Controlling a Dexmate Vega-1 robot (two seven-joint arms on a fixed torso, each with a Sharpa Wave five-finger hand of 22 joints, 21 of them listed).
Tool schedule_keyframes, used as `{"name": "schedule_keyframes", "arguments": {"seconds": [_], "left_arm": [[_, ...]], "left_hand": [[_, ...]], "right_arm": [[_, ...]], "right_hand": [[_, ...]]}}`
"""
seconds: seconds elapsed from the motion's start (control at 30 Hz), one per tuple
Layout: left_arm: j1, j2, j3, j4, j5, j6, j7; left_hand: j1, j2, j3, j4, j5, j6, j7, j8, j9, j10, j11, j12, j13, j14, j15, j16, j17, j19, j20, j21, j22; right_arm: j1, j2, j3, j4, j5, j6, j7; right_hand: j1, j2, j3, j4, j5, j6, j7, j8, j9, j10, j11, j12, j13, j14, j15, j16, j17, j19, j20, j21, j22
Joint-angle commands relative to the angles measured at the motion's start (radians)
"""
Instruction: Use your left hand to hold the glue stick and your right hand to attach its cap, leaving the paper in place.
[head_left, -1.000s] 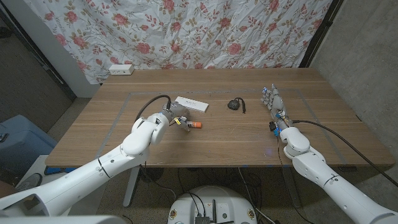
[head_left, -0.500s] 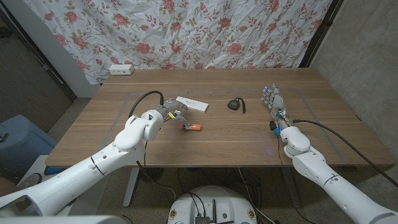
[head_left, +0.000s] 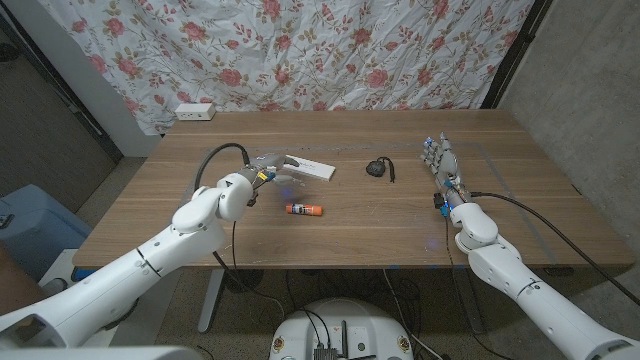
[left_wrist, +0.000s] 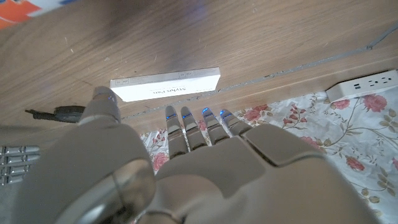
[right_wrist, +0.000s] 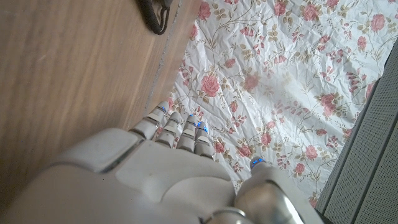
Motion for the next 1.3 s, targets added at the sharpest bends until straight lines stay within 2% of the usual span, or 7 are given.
{"name": "schedule_keyframes", "arguments": {"seconds": [0.03,0.2,0.53,0.67,0.8,1.1,1.3], "left_arm": [[0.011,-0.028,-0.055,0.082,-0.253,-0.063,0.174],[0.015,-0.041,-0.066,0.109,-0.329,-0.083,0.242],[0.019,-0.052,-0.074,0.133,-0.429,-0.119,0.341],[0.029,-0.078,-0.09,0.159,-0.484,-0.155,0.395],[0.034,-0.116,-0.104,0.198,-0.542,-0.193,0.448],[0.031,-0.18,-0.112,0.285,-0.628,-0.312,0.536],[0.018,-0.227,-0.114,0.357,-0.678,-0.406,0.578]], "left_hand": [[0.0,0.013,0.004,0.005,0.006,-0.005,0.003,0.006,-0.001,-0.009,0.0,0.007,0.001,-0.003,-0.025,0.004,0.0,0.004,-0.003,0.007,0.003],[-0.006,0.042,0.015,0.009,0.006,0.0,0.002,0.008,-0.001,-0.013,0.004,0.01,0.0,-0.001,-0.022,0.006,0.0,0.013,-0.003,0.01,0.003],[-0.015,0.059,0.023,0.008,0.004,0.01,0.003,0.01,-0.002,-0.012,0.003,0.015,-0.001,0.007,-0.026,0.008,-0.001,0.028,-0.008,0.014,0.003],[-0.018,0.068,0.027,0.008,0.004,0.007,0.002,0.008,-0.003,-0.012,0.005,0.015,-0.001,0.008,-0.025,0.008,-0.001,0.035,-0.008,0.016,0.003],[-0.034,0.089,0.039,0.002,0.001,0.011,-0.014,0.007,-0.005,0.003,-0.002,0.023,-0.002,0.05,-0.035,0.016,-0.002,0.096,-0.018,0.029,0.003],[-0.038,0.1,0.045,0.0,0.001,0.006,-0.016,0.004,-0.005,0.002,0.001,0.023,-0.002,0.049,-0.037,0.013,-0.002,0.102,-0.022,0.028,0.003],[-0.053,0.125,0.055,0.007,0.003,0.01,-0.011,0.006,-0.005,0.005,-0.004,0.023,-0.002,0.051,-0.039,0.012,0.0,0.119,-0.024,0.029,0.003]], "right_arm": [[0.028,0.017,-0.011,0.026,-0.01,0.015,0.005],[0.038,0.021,-0.019,0.037,-0.017,0.015,0.009],[0.048,0.036,-0.025,0.065,-0.009,0.033,0.023],[0.048,0.035,-0.025,0.064,-0.009,0.033,0.025],[0.054,0.035,-0.028,0.073,-0.005,0.034,0.035],[0.073,0.04,-0.032,0.09,0.001,0.029,0.048],[0.07,0.034,-0.032,0.088,0.013,0.014,0.057]], "right_hand": [[-0.009,0.046,0.006,0.0,-0.004,-0.001,0.002,0.006,0.003,0.007,-0.001,0.001,0.0,0.001,0.004,0.002,0.003,0.01,-0.002,0.006,0.0],[-0.01,0.046,0.006,0.0,-0.004,0.002,0.004,0.007,0.003,0.008,0.0,0.001,-0.001,0.002,0.004,0.002,0.003,0.015,-0.002,0.008,-0.001],[-0.01,0.046,0.007,0.0,-0.005,0.007,0.003,0.009,0.002,0.012,-0.002,0.002,-0.001,0.006,0.004,0.003,0.002,0.017,-0.003,0.008,-0.001],[-0.01,0.047,0.008,0.001,-0.006,0.007,0.004,0.009,0.002,0.013,0.003,0.002,0.0,0.008,0.007,0.003,0.002,0.02,-0.004,0.009,-0.001],[-0.011,0.047,0.008,0.001,-0.006,0.008,0.005,0.01,0.002,0.015,0.007,0.002,0.0,0.01,0.008,0.003,0.002,0.021,-0.004,0.009,-0.001],[-0.011,0.048,0.008,0.001,-0.007,0.008,0.006,0.009,0.002,0.014,0.007,0.001,0.0,0.013,0.01,0.004,0.002,0.028,-0.001,0.011,-0.001],[-0.011,0.048,0.009,0.001,-0.007,0.01,0.006,0.01,0.003,0.014,0.007,0.001,0.0,0.014,0.015,0.004,0.001,0.032,0.002,0.012,-0.001]]}}
